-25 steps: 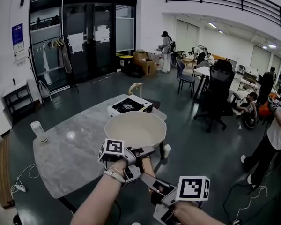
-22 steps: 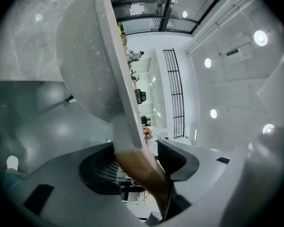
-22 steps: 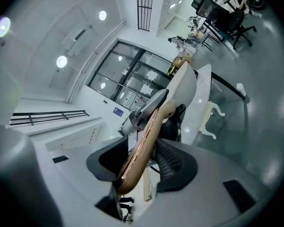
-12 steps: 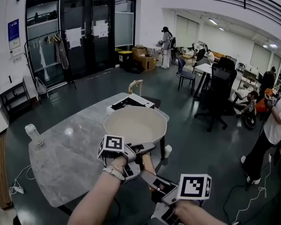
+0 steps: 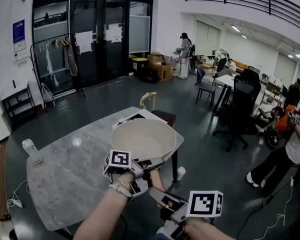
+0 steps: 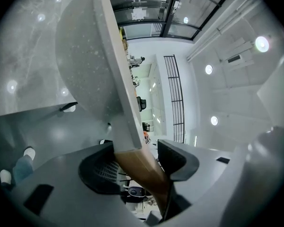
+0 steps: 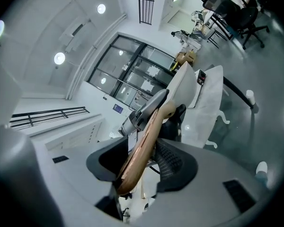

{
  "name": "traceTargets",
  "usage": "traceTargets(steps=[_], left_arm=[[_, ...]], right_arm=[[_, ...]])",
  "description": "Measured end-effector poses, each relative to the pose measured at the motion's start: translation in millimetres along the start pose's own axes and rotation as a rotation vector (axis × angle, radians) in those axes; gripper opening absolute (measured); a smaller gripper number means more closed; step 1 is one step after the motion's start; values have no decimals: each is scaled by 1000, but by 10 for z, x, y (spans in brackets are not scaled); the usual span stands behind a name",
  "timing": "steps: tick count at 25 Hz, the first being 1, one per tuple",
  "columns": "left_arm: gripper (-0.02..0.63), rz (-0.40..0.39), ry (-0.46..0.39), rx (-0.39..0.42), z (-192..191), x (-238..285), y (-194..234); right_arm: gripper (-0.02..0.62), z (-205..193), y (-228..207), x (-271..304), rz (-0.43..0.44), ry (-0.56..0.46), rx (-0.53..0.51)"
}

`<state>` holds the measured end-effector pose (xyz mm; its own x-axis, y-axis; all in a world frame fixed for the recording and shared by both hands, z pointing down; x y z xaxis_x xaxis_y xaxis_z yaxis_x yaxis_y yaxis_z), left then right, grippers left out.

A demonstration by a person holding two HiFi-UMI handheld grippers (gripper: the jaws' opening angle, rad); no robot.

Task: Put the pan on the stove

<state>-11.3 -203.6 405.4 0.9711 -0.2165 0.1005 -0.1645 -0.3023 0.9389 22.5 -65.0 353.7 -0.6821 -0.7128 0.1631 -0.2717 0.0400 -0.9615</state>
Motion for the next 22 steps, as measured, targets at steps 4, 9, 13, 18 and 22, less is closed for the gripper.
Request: traceTargets(steps=[4,9,13,18,22], left_arm=[[244,25,-26,7,290,141,120],[244,53,-65,9,630,308,230],[244,68,-102,2,845,477,278],[244,76,-143,-1,1042,536,311],[244,82,-170,2,1128,596,328]], right_arm=[[193,326,-93,165,14,36,-6],[193,707,-162,351,34,84,-5],[193,1009,-217,431,45,114,-4],[193,1229,-222,537,51,149,-15],[193,1382,-274,539,40,170,-44]])
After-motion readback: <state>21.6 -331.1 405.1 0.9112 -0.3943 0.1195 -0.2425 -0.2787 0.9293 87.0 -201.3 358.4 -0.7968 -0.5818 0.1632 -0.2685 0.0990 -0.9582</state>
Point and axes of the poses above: the fingertips, and each gripper's own axes: x forward along the fingers, y to its left, z out of its top, the point moved 5 cm from there along -x, backward along the fingers, and after that the axes turned 13 degrees about x, right-handed, at the moved point
